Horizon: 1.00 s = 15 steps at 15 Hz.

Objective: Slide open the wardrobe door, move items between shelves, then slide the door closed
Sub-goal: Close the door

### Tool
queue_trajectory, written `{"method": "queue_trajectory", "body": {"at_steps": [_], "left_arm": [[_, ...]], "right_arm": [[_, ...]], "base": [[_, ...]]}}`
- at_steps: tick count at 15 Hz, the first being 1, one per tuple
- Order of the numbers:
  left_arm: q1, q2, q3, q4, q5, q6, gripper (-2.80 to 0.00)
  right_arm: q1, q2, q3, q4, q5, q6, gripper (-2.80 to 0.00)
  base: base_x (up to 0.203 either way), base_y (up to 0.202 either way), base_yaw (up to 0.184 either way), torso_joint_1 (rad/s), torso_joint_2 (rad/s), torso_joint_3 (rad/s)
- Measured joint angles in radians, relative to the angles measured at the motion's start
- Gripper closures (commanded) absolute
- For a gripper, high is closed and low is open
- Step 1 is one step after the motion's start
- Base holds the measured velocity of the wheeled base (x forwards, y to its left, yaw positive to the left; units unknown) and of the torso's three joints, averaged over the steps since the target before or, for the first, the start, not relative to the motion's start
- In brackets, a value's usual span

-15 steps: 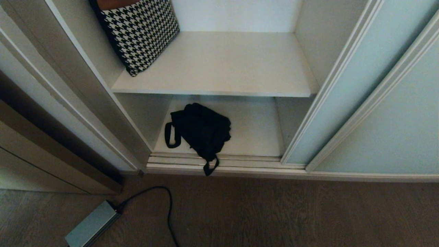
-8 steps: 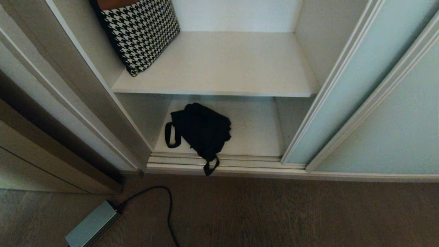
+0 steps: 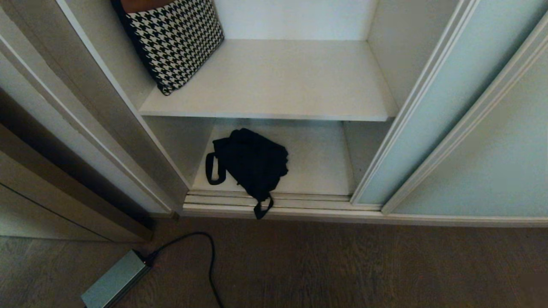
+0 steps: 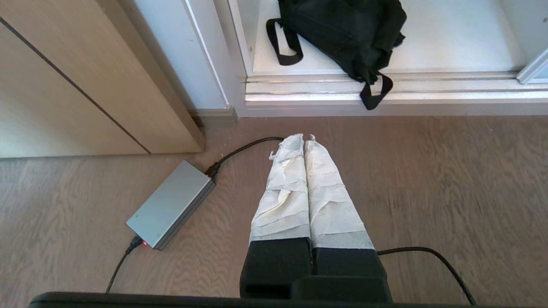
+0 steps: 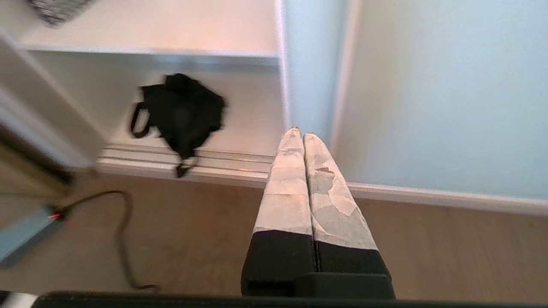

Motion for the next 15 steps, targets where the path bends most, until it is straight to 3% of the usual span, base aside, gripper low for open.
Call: {"method": "queue_trajectory", "body": {"at_steps": [4,7,11,15], "left_arm": [[0.000,0.000,0.000,0.000,0.000,0.000,0.00],[0.000,0.000,0.000,0.000,0.000,0.000,0.00],[0.000,0.000,0.000,0.000,0.000,0.000,0.00],[0.000,0.000,0.000,0.000,0.000,0.000,0.00]], "right_arm": [[0.028,0.215,-0.199,-0.006,0.002,0.107,0.00],[-0.044,0.354,-0.279,-0.127,0.000,0.194,0.00],[-0.105,0.481,-0.317,-0.217,0.000,0.218,0.00],[-0.112,0.575,-0.326,-0.274,-0.003,0.348,0.00]], "base": [[0.000,0.000,0.000,0.000,0.00,0.000],[0.000,0.000,0.000,0.000,0.00,0.000],[0.000,0.000,0.000,0.000,0.00,0.000],[0.000,0.000,0.000,0.000,0.00,0.000]]}}
